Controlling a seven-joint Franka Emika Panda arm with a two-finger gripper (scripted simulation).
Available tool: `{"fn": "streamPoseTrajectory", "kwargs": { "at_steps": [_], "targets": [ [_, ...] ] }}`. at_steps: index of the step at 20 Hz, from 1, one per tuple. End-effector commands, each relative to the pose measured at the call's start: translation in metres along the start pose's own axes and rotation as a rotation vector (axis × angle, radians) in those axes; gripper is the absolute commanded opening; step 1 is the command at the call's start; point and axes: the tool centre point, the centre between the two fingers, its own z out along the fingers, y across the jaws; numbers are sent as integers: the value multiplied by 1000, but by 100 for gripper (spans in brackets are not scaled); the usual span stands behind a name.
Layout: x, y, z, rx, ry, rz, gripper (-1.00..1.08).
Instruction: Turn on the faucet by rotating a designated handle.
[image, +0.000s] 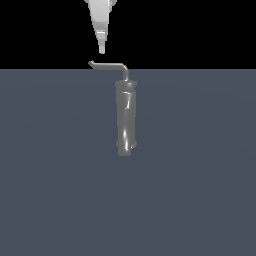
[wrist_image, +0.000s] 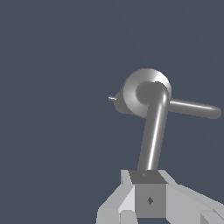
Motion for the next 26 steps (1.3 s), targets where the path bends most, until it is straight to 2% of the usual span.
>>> {"fn": "streamPoseTrajectory", "kwargs": {
  "at_steps": [1, 14, 19, 26],
  "targets": [
    [-3, -9, 10, 2, 10, 49, -100],
    [-12, -31, 37, 7, 38, 162, -100],
    [-12, -31, 37, 6, 38, 162, -100],
    [-16, -13, 37, 6, 38, 162, -100]
  ]
}}
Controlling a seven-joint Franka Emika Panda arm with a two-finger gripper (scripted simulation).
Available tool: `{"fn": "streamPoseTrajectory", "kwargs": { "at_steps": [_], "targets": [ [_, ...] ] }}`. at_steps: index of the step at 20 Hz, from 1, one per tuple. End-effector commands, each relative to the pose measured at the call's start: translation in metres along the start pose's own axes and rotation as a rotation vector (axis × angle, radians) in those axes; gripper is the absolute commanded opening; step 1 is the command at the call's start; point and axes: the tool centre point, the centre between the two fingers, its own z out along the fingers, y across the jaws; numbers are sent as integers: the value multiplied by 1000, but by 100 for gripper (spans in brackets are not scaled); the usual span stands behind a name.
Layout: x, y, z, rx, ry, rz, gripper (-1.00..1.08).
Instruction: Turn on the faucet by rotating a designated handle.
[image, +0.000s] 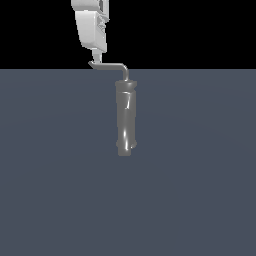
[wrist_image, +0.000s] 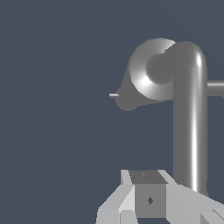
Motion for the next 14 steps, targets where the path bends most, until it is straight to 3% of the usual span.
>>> {"fn": "streamPoseTrajectory", "kwargs": {
  "at_steps": [1, 14],
  "targets": [
    [0, 7, 0, 0, 0, 0, -100],
    [-3, 42, 0, 0, 0, 0, -100]
  ]
}}
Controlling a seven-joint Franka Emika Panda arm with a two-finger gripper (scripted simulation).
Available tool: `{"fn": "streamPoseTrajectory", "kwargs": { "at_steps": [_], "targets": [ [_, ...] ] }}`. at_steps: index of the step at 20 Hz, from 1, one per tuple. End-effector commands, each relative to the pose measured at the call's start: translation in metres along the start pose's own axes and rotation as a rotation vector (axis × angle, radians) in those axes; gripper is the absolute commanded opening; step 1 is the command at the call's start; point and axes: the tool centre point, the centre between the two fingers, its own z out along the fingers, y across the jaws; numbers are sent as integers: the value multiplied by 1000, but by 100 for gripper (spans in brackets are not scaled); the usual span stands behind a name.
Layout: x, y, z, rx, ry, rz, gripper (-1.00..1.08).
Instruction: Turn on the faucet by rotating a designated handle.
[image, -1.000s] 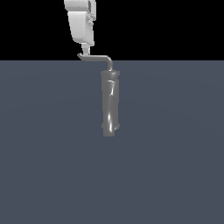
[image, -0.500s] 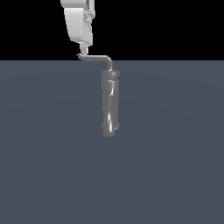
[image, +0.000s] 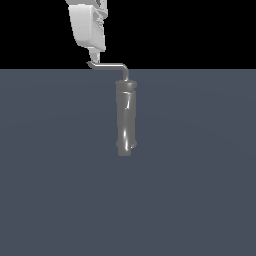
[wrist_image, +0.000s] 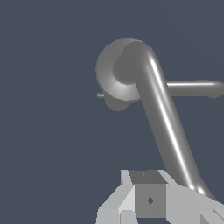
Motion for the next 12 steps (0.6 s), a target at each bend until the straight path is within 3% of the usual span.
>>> {"fn": "streamPoseTrajectory", "kwargs": {
  "at_steps": [1, 12],
  "targets": [
    [-3, 11, 0, -7, 1, -4, -100],
    [6, 30, 0, -2, 2, -2, -100]
  ]
}}
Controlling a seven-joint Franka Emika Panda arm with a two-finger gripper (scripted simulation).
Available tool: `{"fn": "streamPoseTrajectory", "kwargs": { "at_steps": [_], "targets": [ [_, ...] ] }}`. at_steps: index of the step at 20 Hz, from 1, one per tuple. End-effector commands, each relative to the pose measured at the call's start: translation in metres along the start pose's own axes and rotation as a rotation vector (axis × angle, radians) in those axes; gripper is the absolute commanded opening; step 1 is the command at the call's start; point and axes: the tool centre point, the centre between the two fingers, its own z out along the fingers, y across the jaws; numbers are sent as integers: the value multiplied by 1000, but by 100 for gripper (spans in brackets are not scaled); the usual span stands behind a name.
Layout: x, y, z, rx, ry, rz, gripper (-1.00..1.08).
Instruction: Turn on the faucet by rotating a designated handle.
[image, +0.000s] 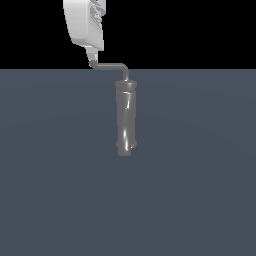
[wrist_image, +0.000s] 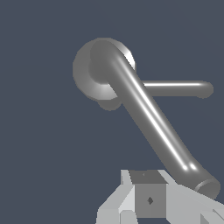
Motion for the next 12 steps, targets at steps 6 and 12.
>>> {"fn": "streamPoseTrajectory", "kwargs": {
  "at_steps": [6, 12],
  "targets": [
    [18, 22, 0, -5, 2, 4, -100],
    [31, 39, 0, -7, 2, 4, -100]
  ]
}}
